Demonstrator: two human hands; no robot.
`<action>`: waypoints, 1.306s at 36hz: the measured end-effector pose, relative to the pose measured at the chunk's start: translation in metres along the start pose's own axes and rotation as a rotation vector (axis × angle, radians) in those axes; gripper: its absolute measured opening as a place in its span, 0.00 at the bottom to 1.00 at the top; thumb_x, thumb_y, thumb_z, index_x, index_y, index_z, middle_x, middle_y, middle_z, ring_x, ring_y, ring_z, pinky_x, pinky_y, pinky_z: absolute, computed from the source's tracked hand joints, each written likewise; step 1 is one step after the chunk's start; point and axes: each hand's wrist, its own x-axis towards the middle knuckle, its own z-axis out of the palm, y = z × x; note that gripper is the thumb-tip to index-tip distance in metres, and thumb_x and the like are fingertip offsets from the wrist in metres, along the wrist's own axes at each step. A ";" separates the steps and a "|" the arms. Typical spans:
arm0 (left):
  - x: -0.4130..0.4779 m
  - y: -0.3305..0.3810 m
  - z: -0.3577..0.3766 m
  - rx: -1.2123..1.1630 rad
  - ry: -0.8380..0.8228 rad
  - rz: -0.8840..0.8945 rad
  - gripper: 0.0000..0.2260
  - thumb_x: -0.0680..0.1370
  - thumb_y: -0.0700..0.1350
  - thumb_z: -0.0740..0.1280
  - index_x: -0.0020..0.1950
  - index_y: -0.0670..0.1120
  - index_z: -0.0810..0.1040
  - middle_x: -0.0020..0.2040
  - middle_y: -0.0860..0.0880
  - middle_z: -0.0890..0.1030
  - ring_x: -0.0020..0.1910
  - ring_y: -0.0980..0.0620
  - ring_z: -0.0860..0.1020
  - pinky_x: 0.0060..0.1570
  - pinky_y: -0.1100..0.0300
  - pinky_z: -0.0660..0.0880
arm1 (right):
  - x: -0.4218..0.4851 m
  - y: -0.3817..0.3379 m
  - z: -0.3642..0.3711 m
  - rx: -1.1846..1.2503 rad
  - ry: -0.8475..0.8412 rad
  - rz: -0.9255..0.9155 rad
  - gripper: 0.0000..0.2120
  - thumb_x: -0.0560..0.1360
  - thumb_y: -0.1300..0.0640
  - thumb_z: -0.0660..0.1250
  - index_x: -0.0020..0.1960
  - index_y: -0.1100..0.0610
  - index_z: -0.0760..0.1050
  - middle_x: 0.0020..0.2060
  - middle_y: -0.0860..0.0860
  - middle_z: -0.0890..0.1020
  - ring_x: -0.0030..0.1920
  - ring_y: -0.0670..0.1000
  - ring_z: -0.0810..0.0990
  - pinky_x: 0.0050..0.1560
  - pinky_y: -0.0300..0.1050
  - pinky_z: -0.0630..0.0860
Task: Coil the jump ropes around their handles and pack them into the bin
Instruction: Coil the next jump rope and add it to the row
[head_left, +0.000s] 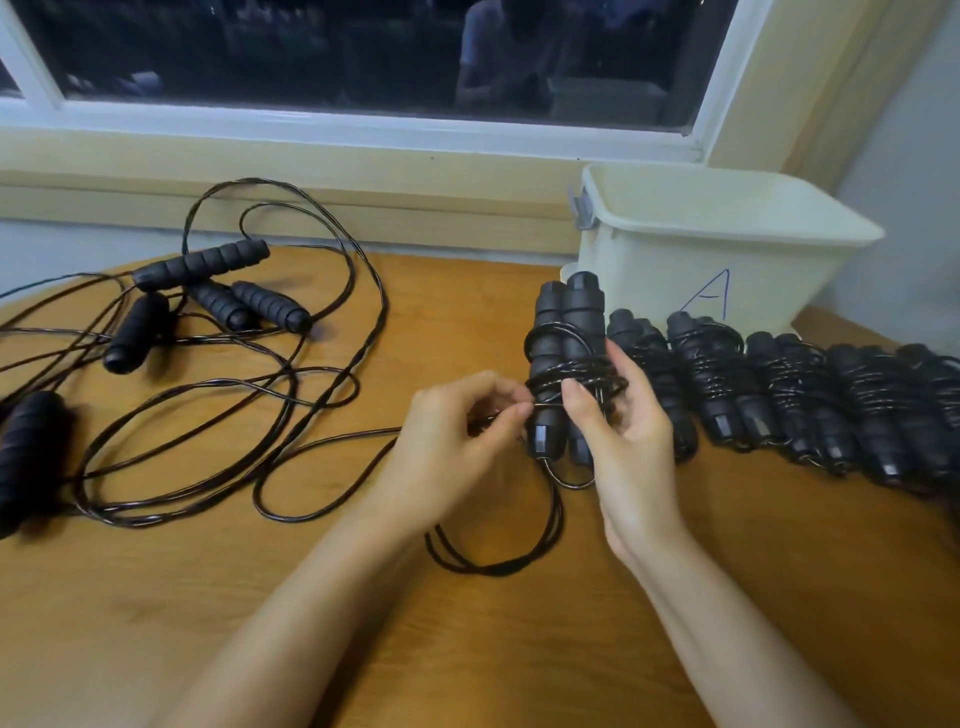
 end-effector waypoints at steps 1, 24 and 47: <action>0.000 0.001 0.001 -0.029 -0.008 -0.028 0.04 0.78 0.45 0.69 0.52 0.48 0.82 0.41 0.56 0.82 0.41 0.64 0.79 0.43 0.71 0.72 | 0.000 0.002 -0.001 -0.038 0.000 -0.014 0.26 0.72 0.44 0.74 0.66 0.36 0.69 0.63 0.49 0.80 0.66 0.49 0.77 0.69 0.56 0.71; 0.000 0.007 -0.006 -0.620 -0.185 -0.369 0.37 0.75 0.39 0.70 0.78 0.59 0.58 0.66 0.51 0.78 0.56 0.51 0.83 0.43 0.60 0.81 | -0.005 0.004 0.005 -0.114 -0.065 0.009 0.30 0.74 0.36 0.67 0.73 0.44 0.66 0.65 0.49 0.79 0.66 0.48 0.77 0.67 0.56 0.73; 0.000 -0.003 -0.007 -0.577 -0.107 -0.366 0.34 0.74 0.37 0.73 0.76 0.56 0.65 0.58 0.47 0.83 0.53 0.51 0.83 0.47 0.55 0.80 | -0.003 -0.002 -0.004 -0.710 -0.486 -0.309 0.29 0.78 0.41 0.49 0.72 0.25 0.40 0.78 0.39 0.37 0.75 0.33 0.34 0.63 0.16 0.43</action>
